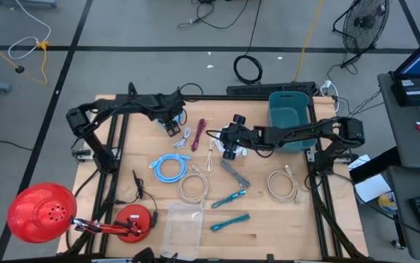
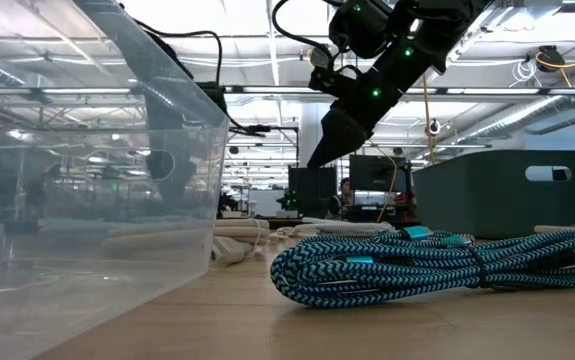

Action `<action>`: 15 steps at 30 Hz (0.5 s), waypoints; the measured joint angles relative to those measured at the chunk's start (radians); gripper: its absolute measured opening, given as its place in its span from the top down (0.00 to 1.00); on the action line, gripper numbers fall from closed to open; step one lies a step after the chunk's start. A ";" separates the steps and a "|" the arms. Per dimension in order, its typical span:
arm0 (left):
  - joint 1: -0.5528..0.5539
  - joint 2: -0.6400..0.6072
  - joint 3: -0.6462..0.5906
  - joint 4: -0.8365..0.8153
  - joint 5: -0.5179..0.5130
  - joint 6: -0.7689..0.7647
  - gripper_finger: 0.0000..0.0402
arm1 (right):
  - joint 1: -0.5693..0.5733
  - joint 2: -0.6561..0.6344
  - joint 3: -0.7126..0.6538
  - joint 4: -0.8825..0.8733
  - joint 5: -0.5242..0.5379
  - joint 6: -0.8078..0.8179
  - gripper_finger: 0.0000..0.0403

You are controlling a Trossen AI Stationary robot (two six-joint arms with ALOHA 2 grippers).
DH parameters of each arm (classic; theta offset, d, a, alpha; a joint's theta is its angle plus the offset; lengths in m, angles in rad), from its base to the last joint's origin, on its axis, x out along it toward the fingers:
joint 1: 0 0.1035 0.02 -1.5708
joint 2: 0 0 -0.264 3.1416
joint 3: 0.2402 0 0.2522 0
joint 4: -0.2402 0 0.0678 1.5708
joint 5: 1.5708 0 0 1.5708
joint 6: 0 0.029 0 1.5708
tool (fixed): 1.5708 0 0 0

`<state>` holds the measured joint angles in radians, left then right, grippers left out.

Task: Pick & Place USB Port
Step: Put the top blue usb cable into the blue bin

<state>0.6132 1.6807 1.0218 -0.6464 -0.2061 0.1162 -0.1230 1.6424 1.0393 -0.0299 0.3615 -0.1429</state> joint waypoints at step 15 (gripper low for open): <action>0.022 0.153 0.004 0.040 0.014 0.043 0.42 | 0.000 0.000 0.000 -0.003 0.000 0.000 0.56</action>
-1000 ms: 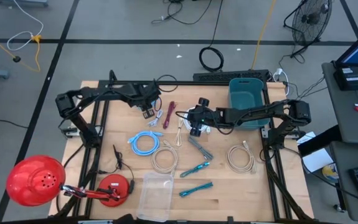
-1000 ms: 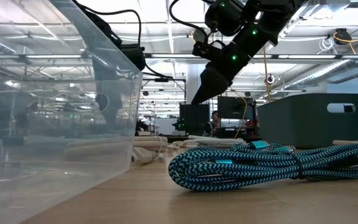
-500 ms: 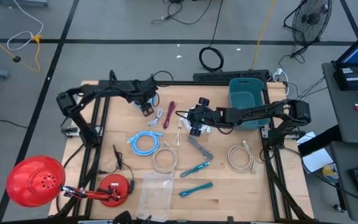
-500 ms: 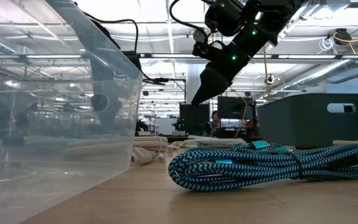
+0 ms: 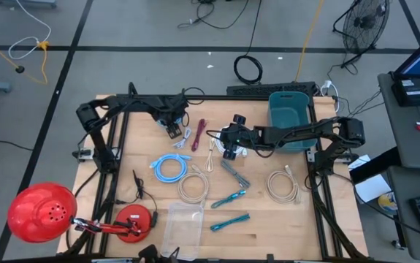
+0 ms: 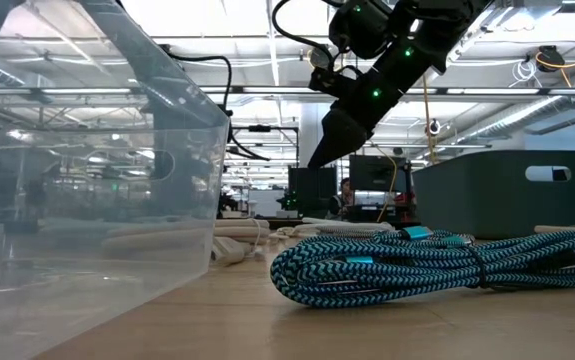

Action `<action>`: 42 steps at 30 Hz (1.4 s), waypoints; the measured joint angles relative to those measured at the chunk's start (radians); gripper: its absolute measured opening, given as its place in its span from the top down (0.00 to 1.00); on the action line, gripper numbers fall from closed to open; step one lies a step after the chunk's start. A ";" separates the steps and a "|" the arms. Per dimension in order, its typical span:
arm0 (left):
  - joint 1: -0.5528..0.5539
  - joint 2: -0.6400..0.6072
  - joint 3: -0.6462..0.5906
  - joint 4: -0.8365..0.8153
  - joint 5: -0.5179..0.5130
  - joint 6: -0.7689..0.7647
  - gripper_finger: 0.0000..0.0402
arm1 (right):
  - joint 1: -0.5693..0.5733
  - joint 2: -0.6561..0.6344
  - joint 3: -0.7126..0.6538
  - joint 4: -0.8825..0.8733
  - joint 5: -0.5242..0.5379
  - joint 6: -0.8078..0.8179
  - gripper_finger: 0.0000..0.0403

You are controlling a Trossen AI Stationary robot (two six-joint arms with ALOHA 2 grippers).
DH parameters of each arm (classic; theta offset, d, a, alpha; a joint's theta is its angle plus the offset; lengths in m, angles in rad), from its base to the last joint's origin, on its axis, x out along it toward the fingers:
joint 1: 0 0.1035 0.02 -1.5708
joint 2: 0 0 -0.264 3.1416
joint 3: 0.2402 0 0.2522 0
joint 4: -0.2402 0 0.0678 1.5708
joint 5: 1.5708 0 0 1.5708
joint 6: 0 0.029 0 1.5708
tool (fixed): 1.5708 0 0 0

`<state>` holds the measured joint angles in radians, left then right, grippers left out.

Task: Pick & Place USB Port
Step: Put the top blue usb cable into the blue bin

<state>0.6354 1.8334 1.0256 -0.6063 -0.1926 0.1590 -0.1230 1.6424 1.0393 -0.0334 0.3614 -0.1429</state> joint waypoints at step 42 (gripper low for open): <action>-0.350 -0.416 -0.006 0.094 -0.265 -0.226 0.97 | -0.002 0.000 -0.006 0.202 -0.132 0.173 0.56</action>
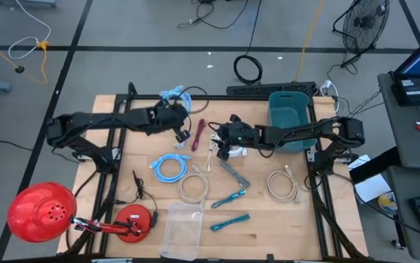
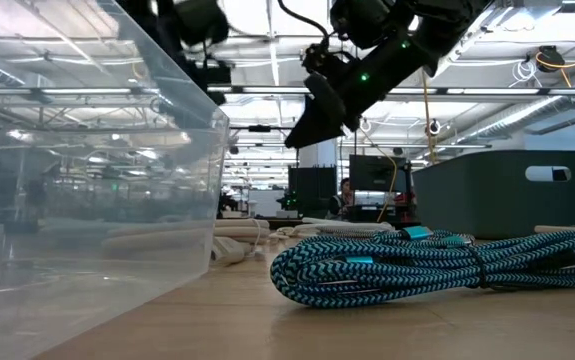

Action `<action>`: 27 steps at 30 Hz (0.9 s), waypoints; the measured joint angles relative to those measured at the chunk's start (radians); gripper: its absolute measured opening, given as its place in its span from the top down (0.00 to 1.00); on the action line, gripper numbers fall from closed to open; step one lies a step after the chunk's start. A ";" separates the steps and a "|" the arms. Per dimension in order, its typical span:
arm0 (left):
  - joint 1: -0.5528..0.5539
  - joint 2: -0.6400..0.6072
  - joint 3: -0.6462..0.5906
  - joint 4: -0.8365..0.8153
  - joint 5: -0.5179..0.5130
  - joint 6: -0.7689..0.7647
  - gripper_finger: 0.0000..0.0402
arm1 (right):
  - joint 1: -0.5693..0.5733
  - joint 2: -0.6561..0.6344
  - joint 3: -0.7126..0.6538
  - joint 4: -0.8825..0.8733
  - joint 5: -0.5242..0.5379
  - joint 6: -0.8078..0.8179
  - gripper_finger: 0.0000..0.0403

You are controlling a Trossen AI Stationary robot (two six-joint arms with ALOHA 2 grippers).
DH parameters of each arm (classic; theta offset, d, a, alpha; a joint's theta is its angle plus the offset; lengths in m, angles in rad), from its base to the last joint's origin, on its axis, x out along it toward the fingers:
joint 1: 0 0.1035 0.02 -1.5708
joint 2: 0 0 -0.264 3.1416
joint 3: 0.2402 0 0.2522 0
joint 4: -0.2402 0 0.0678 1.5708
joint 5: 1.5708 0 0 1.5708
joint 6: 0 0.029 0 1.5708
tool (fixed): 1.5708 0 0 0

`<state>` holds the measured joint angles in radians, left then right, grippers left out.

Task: Pick & Place USB Port
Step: Put the top blue usb cable into the blue bin

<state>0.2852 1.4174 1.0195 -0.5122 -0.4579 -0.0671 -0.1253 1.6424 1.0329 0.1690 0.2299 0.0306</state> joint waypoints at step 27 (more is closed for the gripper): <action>-0.368 0.005 0.002 0.093 -0.343 0.014 0.97 | -0.071 -0.010 -0.176 0.725 -0.156 0.312 0.41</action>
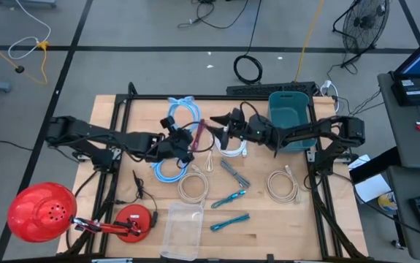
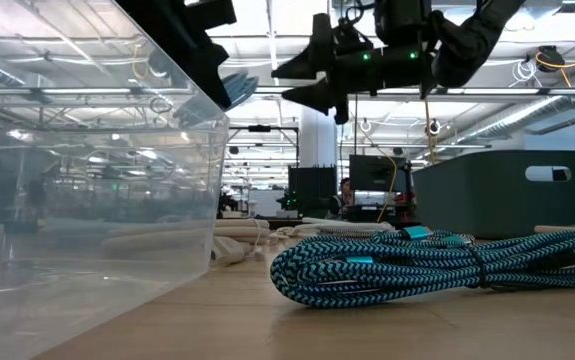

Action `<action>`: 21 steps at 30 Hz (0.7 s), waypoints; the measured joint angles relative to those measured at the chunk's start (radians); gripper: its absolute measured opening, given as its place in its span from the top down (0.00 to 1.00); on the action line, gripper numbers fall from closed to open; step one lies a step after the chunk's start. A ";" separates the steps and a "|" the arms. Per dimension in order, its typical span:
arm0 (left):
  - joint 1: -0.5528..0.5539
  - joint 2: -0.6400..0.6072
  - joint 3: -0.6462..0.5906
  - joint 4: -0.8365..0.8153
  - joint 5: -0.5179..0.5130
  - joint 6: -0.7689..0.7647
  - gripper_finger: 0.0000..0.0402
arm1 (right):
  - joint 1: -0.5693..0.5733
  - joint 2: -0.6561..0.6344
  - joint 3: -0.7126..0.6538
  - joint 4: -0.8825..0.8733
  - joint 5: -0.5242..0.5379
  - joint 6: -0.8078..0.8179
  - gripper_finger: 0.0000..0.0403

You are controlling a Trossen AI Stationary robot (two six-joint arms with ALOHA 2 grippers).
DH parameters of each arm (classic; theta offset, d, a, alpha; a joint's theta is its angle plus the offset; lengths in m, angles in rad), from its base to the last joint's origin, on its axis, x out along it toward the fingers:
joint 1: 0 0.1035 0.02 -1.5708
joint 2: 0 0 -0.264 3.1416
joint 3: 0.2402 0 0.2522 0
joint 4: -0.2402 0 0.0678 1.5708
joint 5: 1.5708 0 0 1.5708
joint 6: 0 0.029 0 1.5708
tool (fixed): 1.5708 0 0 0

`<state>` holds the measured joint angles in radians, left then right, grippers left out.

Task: Pick & Place USB Port
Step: Put the top blue usb cable into the blue bin

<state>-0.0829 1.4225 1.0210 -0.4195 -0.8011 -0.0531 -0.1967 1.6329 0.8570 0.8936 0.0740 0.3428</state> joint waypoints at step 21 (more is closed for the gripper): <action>0.013 -0.001 0.001 0.032 0.016 0.006 0.97 | -0.028 0.037 0.066 0.012 0.053 0.243 0.25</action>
<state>-0.0696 1.4220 1.0224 -0.3870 -0.7849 -0.0471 -0.2246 1.6699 0.9230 0.9055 0.1268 0.5861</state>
